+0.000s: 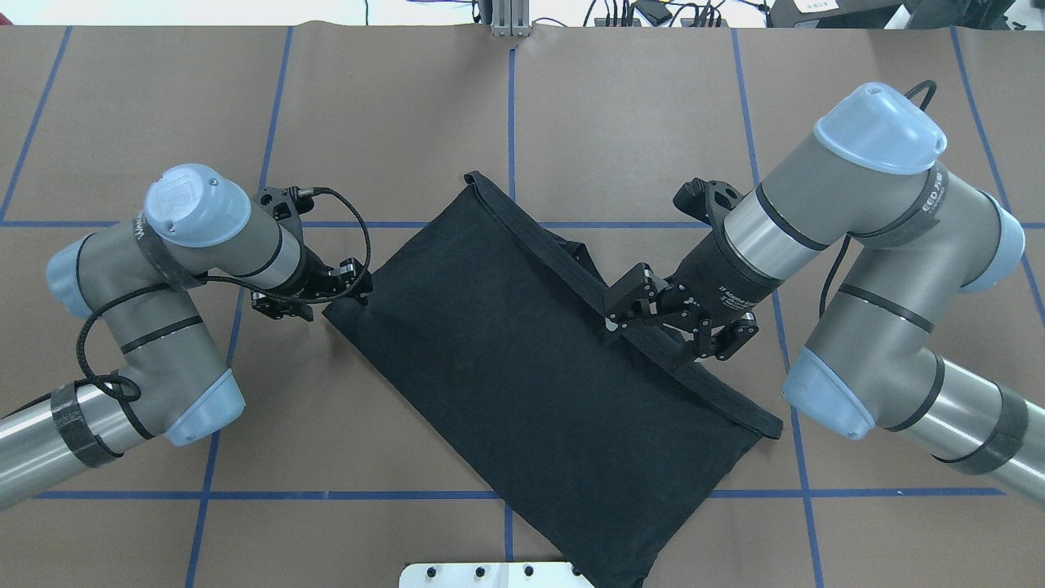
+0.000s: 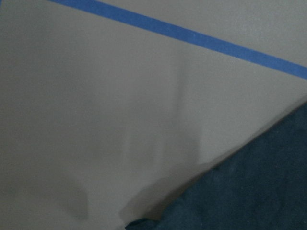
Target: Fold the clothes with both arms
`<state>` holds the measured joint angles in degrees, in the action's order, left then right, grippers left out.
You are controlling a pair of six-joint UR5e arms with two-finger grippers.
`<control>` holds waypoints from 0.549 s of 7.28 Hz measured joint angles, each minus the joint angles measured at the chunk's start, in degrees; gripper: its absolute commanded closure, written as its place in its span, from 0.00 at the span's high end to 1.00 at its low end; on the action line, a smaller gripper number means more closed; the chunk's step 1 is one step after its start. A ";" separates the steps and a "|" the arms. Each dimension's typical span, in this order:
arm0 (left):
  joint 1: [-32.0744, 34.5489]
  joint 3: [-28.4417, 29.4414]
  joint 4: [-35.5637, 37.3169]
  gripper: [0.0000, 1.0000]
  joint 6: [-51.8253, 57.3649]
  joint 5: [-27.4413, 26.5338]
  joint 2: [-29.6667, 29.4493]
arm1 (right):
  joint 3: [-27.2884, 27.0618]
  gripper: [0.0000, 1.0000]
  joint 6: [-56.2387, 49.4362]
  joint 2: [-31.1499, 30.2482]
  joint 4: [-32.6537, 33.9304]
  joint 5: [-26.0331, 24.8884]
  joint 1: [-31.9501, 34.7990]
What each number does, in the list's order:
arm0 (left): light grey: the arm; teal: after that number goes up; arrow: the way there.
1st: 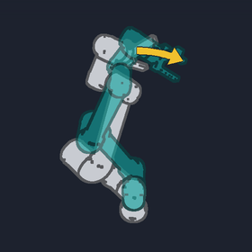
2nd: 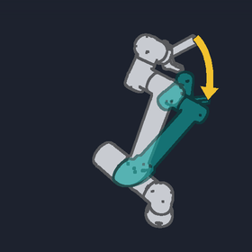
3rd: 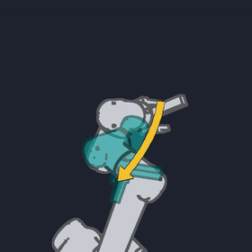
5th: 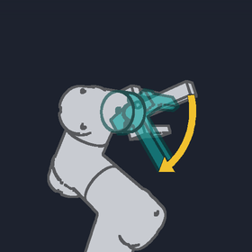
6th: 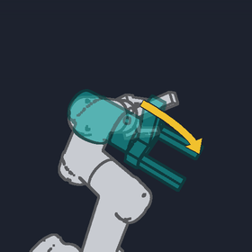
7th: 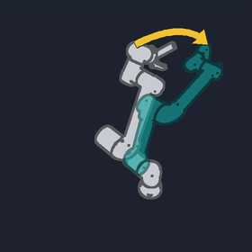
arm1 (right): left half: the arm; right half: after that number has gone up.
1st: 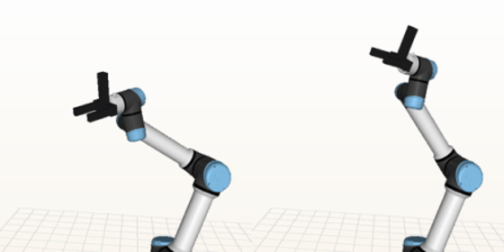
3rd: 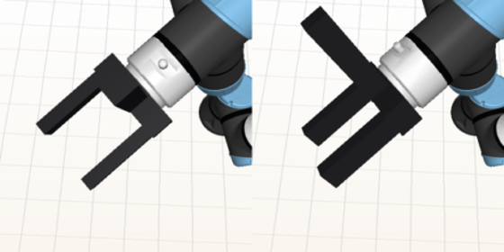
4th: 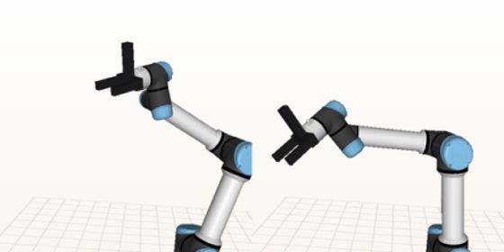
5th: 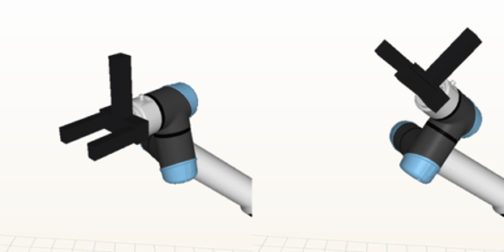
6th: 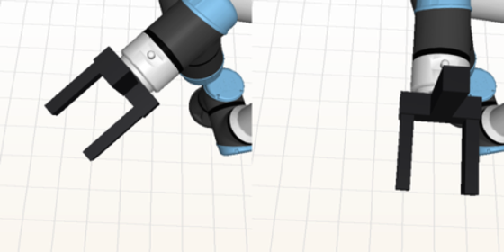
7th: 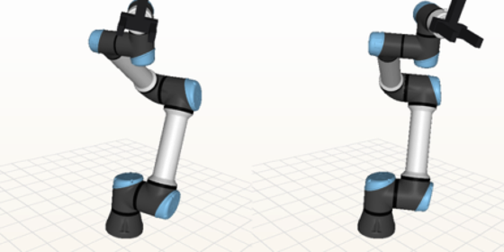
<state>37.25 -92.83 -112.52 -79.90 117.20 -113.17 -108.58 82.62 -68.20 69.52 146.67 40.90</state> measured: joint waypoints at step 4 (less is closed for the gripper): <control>-0.58 0.73 -0.25 0.70 0.15 -0.05 -0.09 | 0.14 1.00 0.00 0.00 0.00 0.02 0.08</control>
<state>36.67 -92.10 -112.77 -79.75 117.15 -113.26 -108.44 82.62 -68.20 69.52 146.69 40.98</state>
